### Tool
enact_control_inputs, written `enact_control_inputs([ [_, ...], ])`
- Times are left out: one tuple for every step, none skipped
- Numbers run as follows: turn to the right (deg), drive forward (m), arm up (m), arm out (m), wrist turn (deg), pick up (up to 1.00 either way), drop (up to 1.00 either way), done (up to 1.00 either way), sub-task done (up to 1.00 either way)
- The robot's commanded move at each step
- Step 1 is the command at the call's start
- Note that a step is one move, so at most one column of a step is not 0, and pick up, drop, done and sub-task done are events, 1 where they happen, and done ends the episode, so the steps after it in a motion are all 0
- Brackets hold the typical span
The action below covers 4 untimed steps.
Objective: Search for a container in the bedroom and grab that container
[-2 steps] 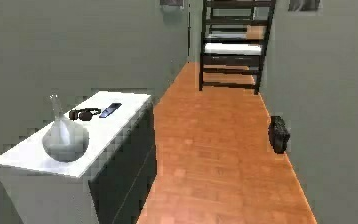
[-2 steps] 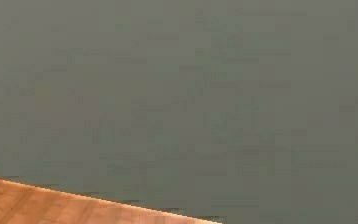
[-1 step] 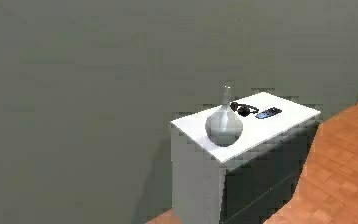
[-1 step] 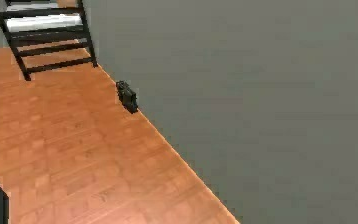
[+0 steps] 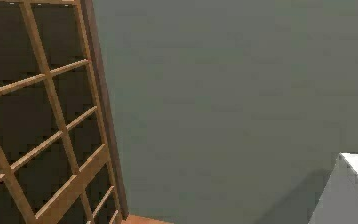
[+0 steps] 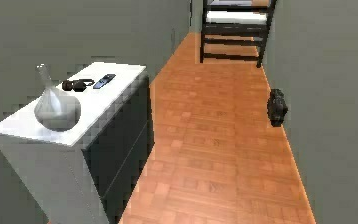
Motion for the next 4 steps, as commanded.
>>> enact_control_inputs([
  [-27.0,0.00,0.00,0.00,0.0,0.00,0.00,0.00,0.00],
  [45.0,0.00,0.00,0.00,0.0,0.00,0.00,0.00,0.00],
  [12.0,0.00,0.00,0.00,0.0,0.00,0.00,0.00,0.00],
  [0.0,0.40,0.00,0.00,0.0,0.00,0.00,0.00,0.00],
])
